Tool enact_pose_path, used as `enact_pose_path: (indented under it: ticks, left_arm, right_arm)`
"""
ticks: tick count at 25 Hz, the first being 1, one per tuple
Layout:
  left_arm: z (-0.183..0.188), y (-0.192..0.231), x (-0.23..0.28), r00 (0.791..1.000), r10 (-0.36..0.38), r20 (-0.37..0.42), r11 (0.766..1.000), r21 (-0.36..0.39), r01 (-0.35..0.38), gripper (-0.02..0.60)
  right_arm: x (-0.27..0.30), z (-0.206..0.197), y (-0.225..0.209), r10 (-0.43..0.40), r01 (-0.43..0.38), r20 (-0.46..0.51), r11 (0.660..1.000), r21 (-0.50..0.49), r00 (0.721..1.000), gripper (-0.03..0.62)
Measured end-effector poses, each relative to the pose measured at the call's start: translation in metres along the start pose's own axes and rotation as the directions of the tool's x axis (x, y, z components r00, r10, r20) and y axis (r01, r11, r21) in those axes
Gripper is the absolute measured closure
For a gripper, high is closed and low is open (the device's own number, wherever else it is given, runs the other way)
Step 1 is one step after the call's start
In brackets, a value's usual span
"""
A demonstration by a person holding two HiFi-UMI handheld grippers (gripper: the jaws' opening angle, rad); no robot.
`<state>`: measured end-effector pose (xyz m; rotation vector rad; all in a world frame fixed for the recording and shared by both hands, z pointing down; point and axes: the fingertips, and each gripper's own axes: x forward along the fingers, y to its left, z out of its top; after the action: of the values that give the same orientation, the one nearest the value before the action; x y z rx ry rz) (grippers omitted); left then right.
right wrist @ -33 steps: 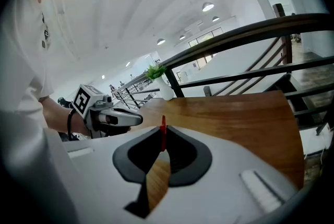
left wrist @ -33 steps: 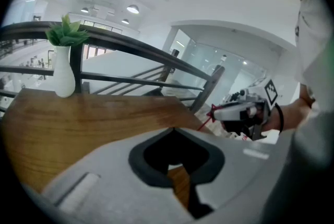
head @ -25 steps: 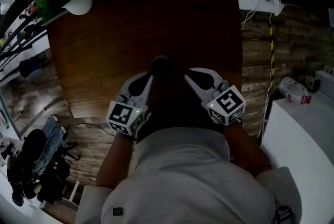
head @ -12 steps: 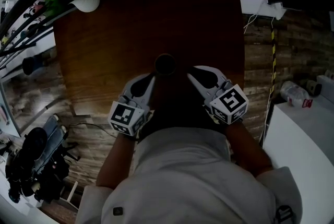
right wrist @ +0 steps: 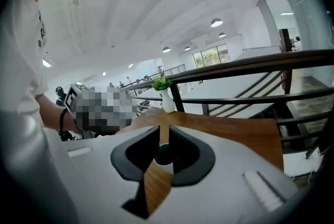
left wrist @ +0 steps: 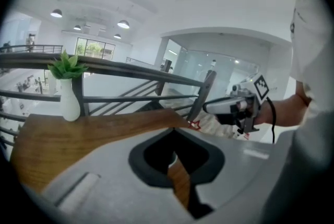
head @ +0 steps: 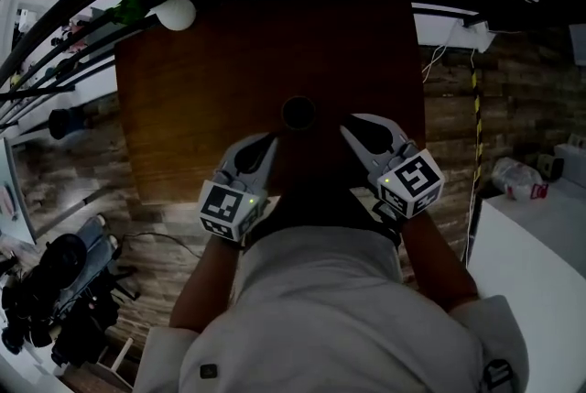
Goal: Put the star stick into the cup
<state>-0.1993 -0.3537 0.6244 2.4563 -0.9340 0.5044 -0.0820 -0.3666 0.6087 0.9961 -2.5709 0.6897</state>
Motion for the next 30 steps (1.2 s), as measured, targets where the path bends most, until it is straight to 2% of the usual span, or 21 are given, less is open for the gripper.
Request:
enact_pose_path:
  ticks: [10,16,24,30]
  left_arm:
    - [0.061,-0.063,-0.071,0.991,-0.05,0.125,0.992,0.125,0.035,0.578]
    - [0.089,-0.089,-0.131,0.977,-0.06,0.205,0.979,0.204,0.017,0.578]
    - [0.109,-0.109,-0.199,0.953,-0.059,0.297,0.965,0.26,-0.022,0.578]
    - [0.097,-0.118,-0.216,0.947,-0.072,0.314,0.962,0.273,-0.018,0.578]
  right_arm:
    - [-0.049,0.053,0.083,0.009,0.0,0.09,0.995,-0.095,0.996,0.533]
    - [-0.072,0.08,0.15,0.03,-0.002,0.155,0.985,-0.175,0.987,0.55]
    - [-0.102,0.108,0.217,0.036,0.028,0.239,0.965,-0.26,0.97,0.58]
    - [-0.115,0.098,0.239,0.021,0.055,0.269,0.96,-0.273,0.963,0.586]
